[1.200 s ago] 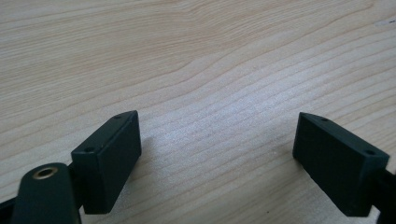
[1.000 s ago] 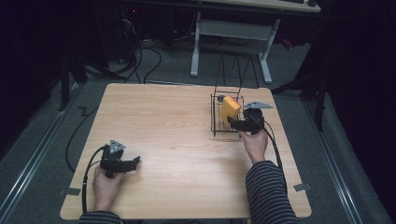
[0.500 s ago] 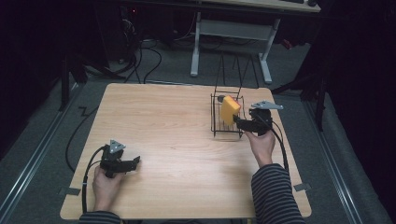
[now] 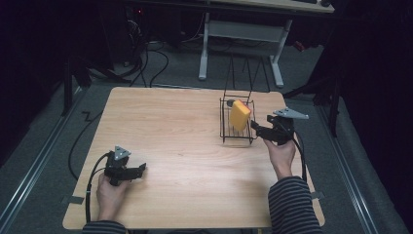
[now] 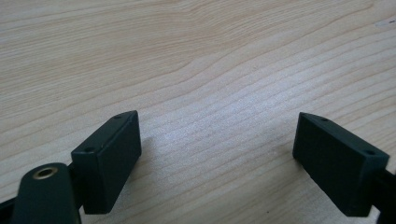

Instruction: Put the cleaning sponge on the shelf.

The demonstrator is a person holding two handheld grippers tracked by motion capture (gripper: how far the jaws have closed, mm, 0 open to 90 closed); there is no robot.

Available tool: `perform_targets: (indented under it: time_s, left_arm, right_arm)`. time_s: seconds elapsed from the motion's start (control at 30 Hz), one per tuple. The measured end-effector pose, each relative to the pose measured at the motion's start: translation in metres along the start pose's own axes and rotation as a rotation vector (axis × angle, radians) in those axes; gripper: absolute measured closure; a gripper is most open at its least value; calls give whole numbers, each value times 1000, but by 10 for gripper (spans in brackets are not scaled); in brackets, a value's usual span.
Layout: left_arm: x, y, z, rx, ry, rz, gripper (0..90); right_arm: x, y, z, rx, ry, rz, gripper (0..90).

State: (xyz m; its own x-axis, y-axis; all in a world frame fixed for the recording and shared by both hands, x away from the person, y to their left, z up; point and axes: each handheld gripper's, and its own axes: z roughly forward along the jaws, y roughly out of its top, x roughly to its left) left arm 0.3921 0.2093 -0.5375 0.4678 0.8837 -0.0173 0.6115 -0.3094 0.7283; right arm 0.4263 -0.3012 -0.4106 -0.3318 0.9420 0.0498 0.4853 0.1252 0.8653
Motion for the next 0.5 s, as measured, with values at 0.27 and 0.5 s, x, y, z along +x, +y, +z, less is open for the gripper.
perform_targets:
  time_s: [0.27, 0.5]
  left_arm:
    - [0, 0, 0, 0, 0, 0, 158]
    - [0, 0, 0, 0, 0, 0, 158]
  right_arm:
    - [-3, 1, -17, -21, -8, -12, 288]
    - [-5, -1, -32, -46, -14, 7, 311]
